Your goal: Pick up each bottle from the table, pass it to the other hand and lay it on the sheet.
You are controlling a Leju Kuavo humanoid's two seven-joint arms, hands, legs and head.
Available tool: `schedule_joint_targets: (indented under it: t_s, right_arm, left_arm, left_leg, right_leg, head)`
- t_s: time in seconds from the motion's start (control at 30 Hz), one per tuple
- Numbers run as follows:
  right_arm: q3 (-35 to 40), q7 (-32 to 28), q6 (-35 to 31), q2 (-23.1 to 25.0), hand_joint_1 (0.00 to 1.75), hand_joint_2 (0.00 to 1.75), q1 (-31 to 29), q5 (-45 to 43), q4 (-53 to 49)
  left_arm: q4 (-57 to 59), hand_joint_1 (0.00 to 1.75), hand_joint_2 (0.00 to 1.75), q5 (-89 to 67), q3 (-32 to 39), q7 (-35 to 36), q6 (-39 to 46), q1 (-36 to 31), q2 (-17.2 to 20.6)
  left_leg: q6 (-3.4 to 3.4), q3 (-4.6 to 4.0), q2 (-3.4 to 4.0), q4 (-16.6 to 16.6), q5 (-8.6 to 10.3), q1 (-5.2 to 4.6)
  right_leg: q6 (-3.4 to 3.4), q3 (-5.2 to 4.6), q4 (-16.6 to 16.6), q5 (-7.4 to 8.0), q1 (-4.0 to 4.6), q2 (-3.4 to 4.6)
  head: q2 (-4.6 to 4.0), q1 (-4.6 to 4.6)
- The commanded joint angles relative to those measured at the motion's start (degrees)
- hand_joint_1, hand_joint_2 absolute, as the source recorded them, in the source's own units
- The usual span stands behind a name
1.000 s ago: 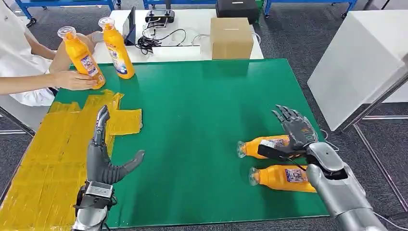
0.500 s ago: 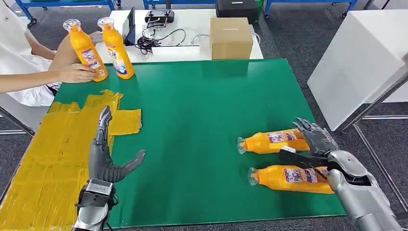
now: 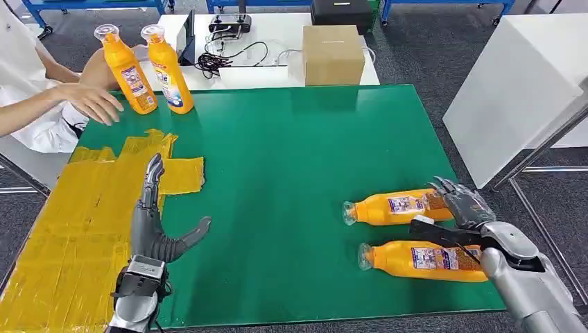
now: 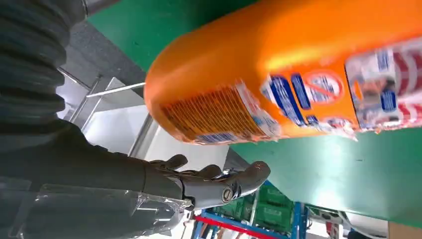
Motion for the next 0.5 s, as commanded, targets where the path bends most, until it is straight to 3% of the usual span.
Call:
schedule_joint_targets:
  t_s: [0.03, 0.5]
  right_arm:
    - [0.30, -0.32, 0.49, 1.10, 0.00, 1.75, -1.77, -0.09, 3.16]
    - [1.47, 1.00, 0.09, 1.81, 0.00, 1.75, -3.91, 1.49, 6.79]
  left_arm:
    - [3.53, 0.00, 1.75, 0.08, -0.56, -0.03, 0.09, -1.98, -0.07]
    - [4.01, 0.00, 1.75, 0.03, -0.97, -0.04, 0.08, -2.18, -0.14]
  left_leg:
    - [-0.03, 0.09, 0.03, -0.04, -0.03, 0.00]
    - [-0.04, 0.16, 0.08, -0.06, -0.05, 0.01]
  right_leg:
    - [0.01, 0.09, -0.06, -0.01, 0.00, 0.01]
    - [0.01, 0.16, -0.09, -0.01, 0.00, 0.06]
  head:
    - [0.00, 0.00]
    - [0.00, 0.00]
